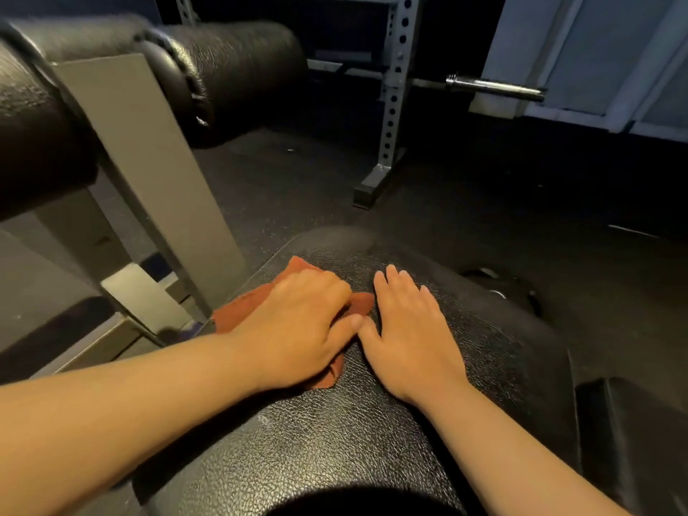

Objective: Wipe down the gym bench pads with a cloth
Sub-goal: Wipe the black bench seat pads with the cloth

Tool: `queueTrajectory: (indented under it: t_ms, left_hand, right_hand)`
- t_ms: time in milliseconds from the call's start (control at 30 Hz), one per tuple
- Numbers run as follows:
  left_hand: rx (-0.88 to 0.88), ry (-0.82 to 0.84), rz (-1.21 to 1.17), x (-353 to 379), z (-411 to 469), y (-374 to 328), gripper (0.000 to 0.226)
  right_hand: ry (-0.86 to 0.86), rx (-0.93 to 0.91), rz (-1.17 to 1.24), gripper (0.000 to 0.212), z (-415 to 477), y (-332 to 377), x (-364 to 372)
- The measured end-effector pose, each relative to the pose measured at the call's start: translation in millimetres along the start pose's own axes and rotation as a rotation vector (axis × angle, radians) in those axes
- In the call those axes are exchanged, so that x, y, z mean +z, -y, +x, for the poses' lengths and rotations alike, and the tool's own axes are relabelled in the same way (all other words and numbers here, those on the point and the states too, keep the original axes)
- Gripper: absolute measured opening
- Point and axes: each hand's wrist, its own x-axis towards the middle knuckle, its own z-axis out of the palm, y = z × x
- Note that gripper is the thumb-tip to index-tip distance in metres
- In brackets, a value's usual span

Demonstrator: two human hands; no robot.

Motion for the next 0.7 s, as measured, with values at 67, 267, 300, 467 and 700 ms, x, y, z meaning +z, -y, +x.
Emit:
queueTrajectory:
  t_ms: [67, 267, 300, 467, 700]
  left_hand:
    - [-0.004, 0.048, -0.181, 6.0, -6.2, 11.4, 0.04]
    - [-0.255, -0.06, -0.085, 12.2, 43.0, 53.3, 0.029]
    - [-0.334, -0.065, -0.071, 13.7, 51.6, 52.7, 0.029]
    - [-0.118, 0.029, -0.202, 21.6, 11.9, 14.6, 0.051]
    - [-0.269, 0.134, 0.102, 0.3, 45.3, 45.6, 0.044]
  right_hand:
    - [0.003, -0.004, 0.023, 0.071, 0.3, 1.1, -0.5]
    - [0.008, 0.015, 0.022, 0.069, 1.1, -0.7, -0.1]
    - [0.005, 0.018, 0.03, 0.068, 1.4, -0.4, -0.2]
    - [-0.002, 0.018, 0.105, 0.069, 0.0, -0.9, -0.8]
    - [-0.001, 0.023, 0.073, 0.069, 1.8, 0.4, -0.6]
